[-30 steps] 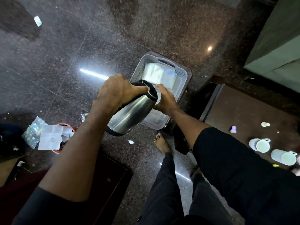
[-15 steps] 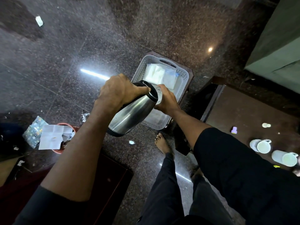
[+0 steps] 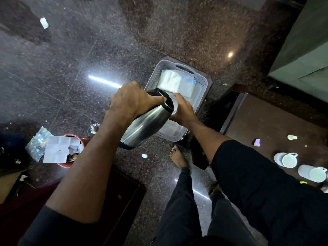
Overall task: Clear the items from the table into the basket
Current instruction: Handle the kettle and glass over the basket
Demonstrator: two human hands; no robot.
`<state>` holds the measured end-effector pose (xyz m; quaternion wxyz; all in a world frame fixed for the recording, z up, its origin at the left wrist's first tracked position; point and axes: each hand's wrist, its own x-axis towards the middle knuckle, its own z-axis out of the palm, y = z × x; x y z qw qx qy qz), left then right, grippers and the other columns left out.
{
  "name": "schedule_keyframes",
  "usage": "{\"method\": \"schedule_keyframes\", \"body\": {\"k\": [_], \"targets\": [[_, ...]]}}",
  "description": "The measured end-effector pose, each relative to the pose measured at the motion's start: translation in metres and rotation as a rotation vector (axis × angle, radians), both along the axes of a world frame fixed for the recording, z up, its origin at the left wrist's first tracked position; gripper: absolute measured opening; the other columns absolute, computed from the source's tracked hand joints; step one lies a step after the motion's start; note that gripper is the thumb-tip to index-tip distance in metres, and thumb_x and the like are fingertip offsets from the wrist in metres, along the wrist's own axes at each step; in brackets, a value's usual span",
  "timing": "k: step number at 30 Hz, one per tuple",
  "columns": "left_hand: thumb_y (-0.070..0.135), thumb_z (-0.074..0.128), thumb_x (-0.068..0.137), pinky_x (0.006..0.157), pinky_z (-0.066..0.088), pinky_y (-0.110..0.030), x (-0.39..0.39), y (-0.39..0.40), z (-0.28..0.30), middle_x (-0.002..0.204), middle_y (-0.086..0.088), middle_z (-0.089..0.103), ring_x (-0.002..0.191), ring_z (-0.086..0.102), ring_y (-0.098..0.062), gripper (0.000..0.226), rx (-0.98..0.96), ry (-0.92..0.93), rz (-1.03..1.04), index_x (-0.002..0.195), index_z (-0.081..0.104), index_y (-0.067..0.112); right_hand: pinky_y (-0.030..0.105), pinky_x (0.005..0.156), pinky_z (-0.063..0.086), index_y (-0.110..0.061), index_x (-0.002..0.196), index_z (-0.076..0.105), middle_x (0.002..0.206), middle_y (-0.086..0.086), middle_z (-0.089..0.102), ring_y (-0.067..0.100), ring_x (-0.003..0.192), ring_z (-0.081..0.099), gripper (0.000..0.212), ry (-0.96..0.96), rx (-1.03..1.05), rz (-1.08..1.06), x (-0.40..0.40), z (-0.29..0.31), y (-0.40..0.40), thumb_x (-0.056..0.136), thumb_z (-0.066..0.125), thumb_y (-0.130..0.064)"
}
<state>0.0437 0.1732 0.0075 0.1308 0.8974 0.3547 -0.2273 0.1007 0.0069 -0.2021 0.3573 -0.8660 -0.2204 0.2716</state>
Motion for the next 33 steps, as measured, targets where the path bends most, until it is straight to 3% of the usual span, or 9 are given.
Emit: {"method": "schedule_keyframes", "body": {"k": [5,11,18,33], "targets": [[0.095,0.058,0.055,0.078,0.055,-0.043,0.003,0.0,0.008,0.09,-0.015,0.06,0.09,0.063,-0.039,0.089,-0.047,-0.02,-0.041,0.082,0.053,0.011,0.038,0.095,0.053,-0.025,0.141,0.042,0.142,0.001,0.058,0.027,0.128,0.057,0.094,0.005,-0.008,0.003,0.0,0.001,0.003,0.064,0.096,-0.032],[0.093,0.062,0.058,0.076,0.051,-0.041,0.003,-0.001,0.012,0.089,-0.013,0.055,0.086,0.057,-0.035,0.088,-0.047,-0.007,-0.034,0.086,0.051,0.01,0.03,0.087,0.048,-0.025,0.137,0.044,0.137,0.0,0.06,0.027,0.123,0.059,0.09,0.005,-0.007,0.004,0.0,0.001,0.004,0.064,0.095,-0.03],[0.088,0.066,0.065,0.081,0.053,-0.043,0.001,-0.002,0.018,0.094,-0.012,0.055,0.093,0.062,-0.036,0.089,-0.039,-0.017,-0.023,0.101,0.06,0.007,0.039,0.09,0.055,-0.025,0.136,0.043,0.135,0.001,0.061,0.029,0.121,0.061,0.09,-0.012,-0.011,0.001,0.0,0.003,0.004,0.062,0.095,-0.029],[0.09,0.066,0.061,0.078,0.055,-0.042,0.003,-0.005,0.02,0.09,-0.012,0.059,0.084,0.06,-0.034,0.084,-0.038,-0.028,0.001,0.085,0.053,0.01,0.045,0.09,0.056,-0.028,0.134,0.042,0.135,0.001,0.06,0.029,0.12,0.06,0.089,-0.001,0.009,0.004,0.003,0.013,0.004,0.062,0.095,-0.029]]}}
